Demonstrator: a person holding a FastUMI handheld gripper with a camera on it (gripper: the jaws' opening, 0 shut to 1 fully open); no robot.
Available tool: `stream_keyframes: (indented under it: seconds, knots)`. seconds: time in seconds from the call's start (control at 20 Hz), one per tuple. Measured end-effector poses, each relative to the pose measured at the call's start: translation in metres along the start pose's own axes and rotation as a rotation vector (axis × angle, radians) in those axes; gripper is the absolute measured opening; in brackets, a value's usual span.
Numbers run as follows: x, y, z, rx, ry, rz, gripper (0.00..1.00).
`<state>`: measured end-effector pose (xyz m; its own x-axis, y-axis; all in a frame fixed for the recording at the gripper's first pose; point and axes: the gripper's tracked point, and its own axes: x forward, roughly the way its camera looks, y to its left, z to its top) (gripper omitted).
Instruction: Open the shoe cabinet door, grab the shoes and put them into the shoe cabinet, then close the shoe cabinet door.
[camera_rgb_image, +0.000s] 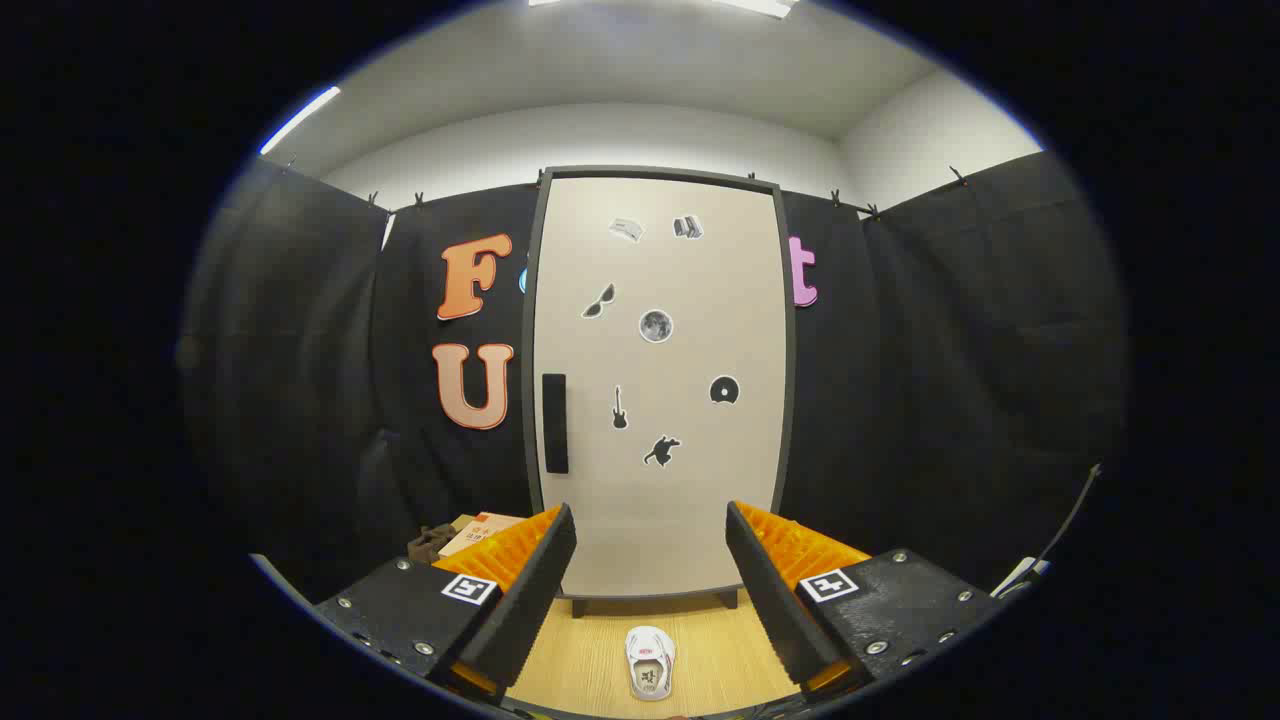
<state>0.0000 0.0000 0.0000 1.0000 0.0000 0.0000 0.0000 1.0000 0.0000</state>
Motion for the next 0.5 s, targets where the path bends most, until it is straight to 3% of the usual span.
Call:
stream_keyframes:
  seconds: [0.5]
  knots:
    - [0.0012,0.0013,-0.0004,0.006,0.001,-0.001,0.94]
